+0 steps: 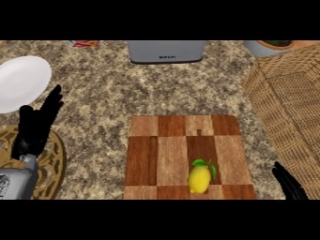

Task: Pick the lemon from the cutting board and place it in the basket

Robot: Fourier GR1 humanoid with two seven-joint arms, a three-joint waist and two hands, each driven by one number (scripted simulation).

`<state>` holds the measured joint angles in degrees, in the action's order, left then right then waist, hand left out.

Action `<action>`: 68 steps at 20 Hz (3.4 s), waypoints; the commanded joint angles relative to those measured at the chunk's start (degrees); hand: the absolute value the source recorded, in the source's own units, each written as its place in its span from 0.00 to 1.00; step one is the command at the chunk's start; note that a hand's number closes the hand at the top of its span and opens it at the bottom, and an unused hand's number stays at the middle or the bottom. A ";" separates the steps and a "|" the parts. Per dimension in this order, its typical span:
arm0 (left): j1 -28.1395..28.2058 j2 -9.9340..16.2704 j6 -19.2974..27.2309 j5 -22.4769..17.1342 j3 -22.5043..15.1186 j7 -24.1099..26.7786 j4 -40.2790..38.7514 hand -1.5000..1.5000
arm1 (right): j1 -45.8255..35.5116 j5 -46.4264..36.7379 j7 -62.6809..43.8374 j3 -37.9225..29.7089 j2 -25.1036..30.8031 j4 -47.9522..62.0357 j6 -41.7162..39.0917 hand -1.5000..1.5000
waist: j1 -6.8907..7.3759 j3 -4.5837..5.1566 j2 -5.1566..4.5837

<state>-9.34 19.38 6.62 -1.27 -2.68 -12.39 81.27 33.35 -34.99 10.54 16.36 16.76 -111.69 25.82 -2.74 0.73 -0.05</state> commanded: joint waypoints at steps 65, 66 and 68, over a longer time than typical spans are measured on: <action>-6.92 -7.22 -7.26 7.25 7.53 -0.24 -5.84 0.50 | -19.58 -19.49 -39.80 17.32 -12.47 11.99 -10.60 0.00 | 2.50 -0.73 0.03; -5.31 -9.47 -5.04 9.13 5.58 0.48 -5.48 0.50 | -19.31 -17.67 -35.94 15.46 -11.68 15.71 -7.57 0.00 | 2.53 -0.74 0.03; -3.29 -5.88 -9.86 6.04 8.11 -1.23 -1.74 0.50 | -24.01 -16.40 -37.85 12.07 -12.64 15.87 -10.84 0.00 | 2.77 -0.74 0.06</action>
<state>-13.31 12.25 -0.73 6.18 4.06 -13.18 78.77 13.18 -52.60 -28.36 30.92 5.98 -100.51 14.47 -0.11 0.00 0.01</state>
